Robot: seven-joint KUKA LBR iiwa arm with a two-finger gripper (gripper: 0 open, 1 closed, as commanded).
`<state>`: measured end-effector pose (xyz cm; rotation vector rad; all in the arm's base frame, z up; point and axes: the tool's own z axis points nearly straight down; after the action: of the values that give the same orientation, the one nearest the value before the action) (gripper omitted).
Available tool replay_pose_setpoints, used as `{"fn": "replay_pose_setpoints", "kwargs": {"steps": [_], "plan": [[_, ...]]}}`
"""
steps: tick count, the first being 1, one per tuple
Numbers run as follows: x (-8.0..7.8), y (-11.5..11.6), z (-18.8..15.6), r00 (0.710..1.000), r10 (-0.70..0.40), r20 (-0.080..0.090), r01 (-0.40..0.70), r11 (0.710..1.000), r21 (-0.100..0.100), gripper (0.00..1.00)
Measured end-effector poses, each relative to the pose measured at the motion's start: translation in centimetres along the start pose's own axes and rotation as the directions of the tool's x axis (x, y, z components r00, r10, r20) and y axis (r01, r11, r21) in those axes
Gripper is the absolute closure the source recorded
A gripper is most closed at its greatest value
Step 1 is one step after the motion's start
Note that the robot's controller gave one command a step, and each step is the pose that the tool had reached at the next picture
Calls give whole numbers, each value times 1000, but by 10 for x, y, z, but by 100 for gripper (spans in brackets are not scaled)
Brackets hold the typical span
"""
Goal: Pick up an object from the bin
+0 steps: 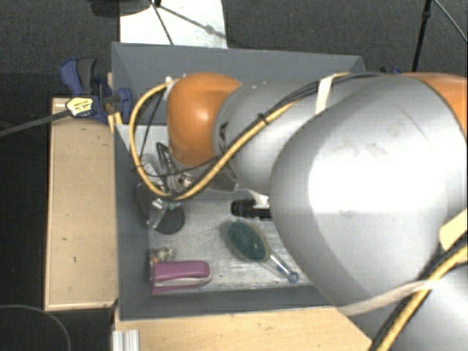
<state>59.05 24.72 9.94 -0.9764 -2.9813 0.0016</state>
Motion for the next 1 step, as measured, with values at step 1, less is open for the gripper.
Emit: {"fn": "replay_pose_setpoints", "kwargs": {"steps": [1], "plan": [[-3,3,28,799,-602,9,602,799,11,0]]}}
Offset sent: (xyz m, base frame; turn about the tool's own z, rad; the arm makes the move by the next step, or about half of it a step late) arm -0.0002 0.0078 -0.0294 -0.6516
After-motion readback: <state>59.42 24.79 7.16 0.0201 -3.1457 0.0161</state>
